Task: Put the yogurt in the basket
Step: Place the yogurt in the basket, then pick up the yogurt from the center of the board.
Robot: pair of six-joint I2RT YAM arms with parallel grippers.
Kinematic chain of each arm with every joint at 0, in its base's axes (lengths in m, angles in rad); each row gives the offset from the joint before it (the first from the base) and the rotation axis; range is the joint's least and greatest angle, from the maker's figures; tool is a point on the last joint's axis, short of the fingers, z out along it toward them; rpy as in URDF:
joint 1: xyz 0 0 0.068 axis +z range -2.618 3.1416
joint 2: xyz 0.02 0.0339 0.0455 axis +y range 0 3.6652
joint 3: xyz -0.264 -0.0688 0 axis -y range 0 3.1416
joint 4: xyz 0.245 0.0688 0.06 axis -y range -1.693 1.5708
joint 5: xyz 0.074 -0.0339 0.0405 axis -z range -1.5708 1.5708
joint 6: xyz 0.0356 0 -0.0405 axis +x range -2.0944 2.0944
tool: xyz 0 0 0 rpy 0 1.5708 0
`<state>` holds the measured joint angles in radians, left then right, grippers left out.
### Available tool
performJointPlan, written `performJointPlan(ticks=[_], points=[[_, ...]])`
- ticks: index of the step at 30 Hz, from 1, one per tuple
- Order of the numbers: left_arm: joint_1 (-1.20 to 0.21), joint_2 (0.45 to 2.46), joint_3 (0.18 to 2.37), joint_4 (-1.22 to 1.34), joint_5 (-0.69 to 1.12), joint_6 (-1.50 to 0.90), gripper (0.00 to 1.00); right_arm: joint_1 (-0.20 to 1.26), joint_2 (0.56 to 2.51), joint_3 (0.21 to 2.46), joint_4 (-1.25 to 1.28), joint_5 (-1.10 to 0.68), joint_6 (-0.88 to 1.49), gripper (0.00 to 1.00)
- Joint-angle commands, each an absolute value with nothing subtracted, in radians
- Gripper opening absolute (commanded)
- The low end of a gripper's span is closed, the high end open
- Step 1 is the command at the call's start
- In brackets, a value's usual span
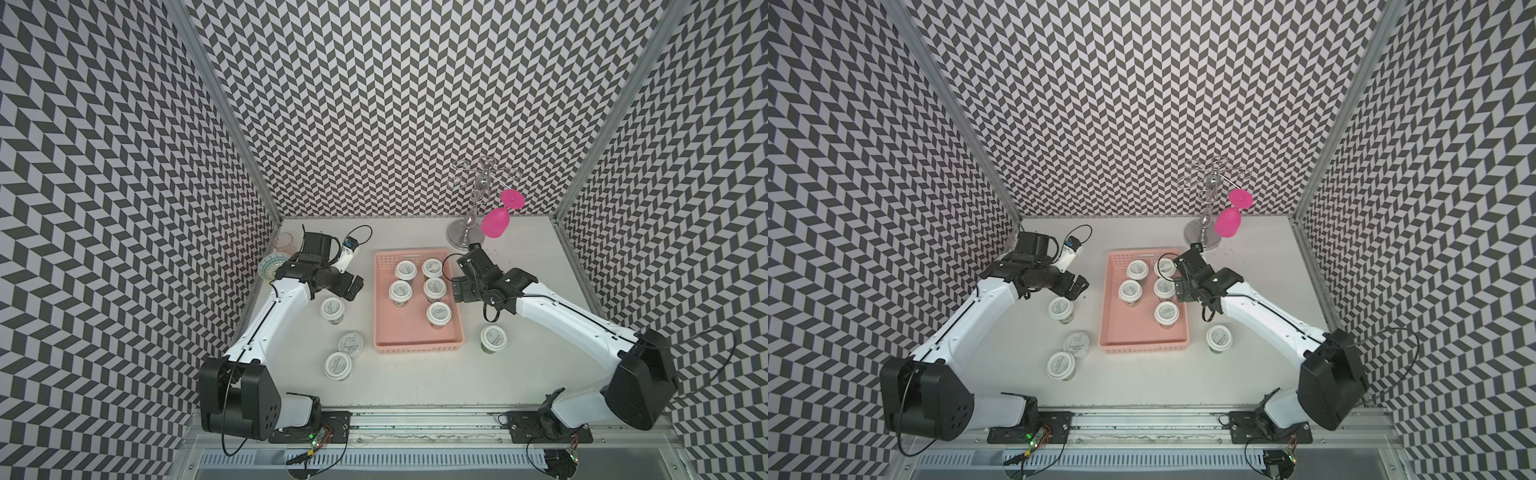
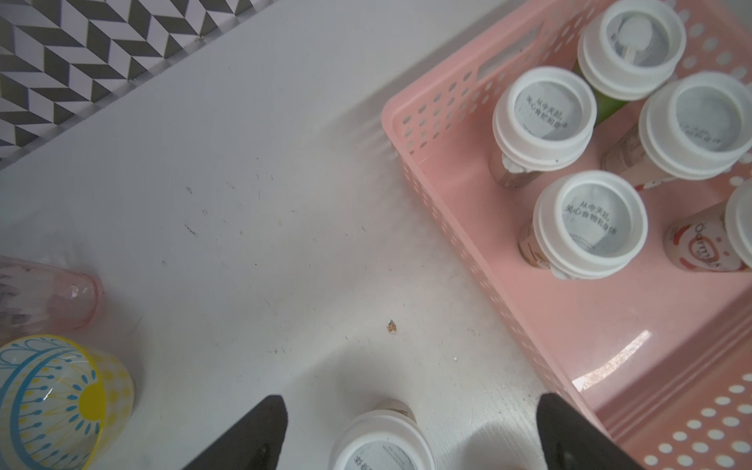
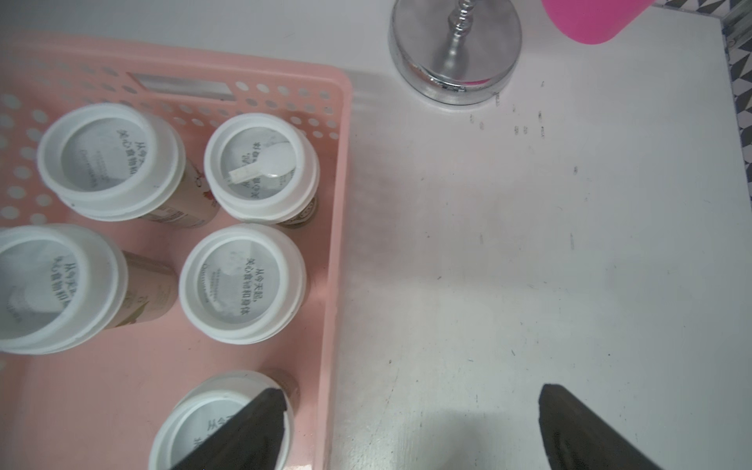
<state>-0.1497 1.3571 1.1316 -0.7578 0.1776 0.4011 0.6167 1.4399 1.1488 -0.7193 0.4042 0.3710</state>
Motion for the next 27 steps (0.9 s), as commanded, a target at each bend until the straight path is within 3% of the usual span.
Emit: performJointPlan(ticks=[1,7,27], points=[[-0.153,1.326,1.106,-0.819,0.089,0.461,1.00,0.573,1.388,1.111,-0.647,0.398,0.320,1.00],[-0.146,1.313,1.060,-0.817,0.010,0.459,1.00,0.528,1.327,1.030,-0.572,0.394,0.293,1.00],[-0.039,1.455,1.091,-0.911,0.117,0.514,1.00,0.526,1.237,0.870,-0.432,0.491,0.262,0.99]])
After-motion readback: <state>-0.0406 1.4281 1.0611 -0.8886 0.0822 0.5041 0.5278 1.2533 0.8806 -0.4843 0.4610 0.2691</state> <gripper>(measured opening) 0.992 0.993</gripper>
